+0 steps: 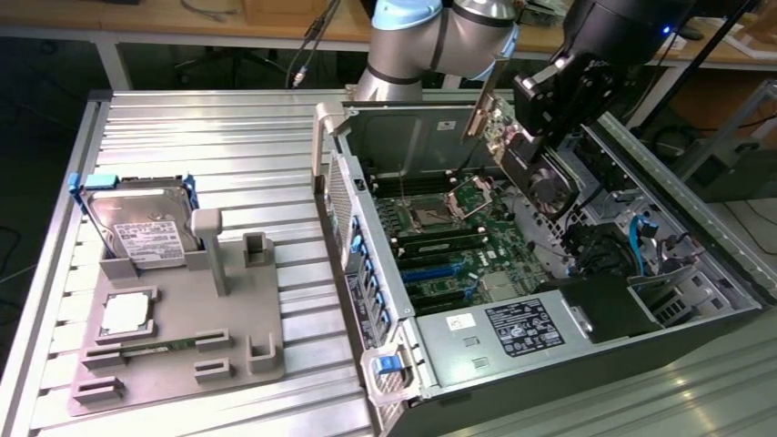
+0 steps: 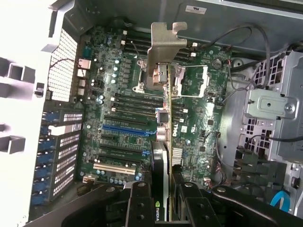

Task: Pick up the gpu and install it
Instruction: 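Insert the gpu into the slot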

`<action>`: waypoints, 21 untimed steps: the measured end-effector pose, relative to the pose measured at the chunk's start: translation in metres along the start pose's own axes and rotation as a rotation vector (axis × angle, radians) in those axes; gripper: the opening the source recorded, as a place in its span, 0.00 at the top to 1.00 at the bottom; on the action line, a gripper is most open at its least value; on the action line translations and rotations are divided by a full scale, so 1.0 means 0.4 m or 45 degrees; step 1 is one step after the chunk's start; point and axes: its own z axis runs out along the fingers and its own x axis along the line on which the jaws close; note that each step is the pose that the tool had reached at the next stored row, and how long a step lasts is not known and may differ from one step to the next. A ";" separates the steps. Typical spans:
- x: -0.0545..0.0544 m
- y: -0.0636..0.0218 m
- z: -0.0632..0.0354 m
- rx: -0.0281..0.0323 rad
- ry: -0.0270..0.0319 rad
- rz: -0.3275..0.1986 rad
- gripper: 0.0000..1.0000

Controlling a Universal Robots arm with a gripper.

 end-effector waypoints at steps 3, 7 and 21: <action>0.000 0.000 0.000 -0.0003 0.0010 -0.018 0.73; 0.000 0.000 0.000 -0.0010 0.0023 -0.043 0.73; 0.000 0.000 0.000 -0.0035 0.0084 -0.158 0.73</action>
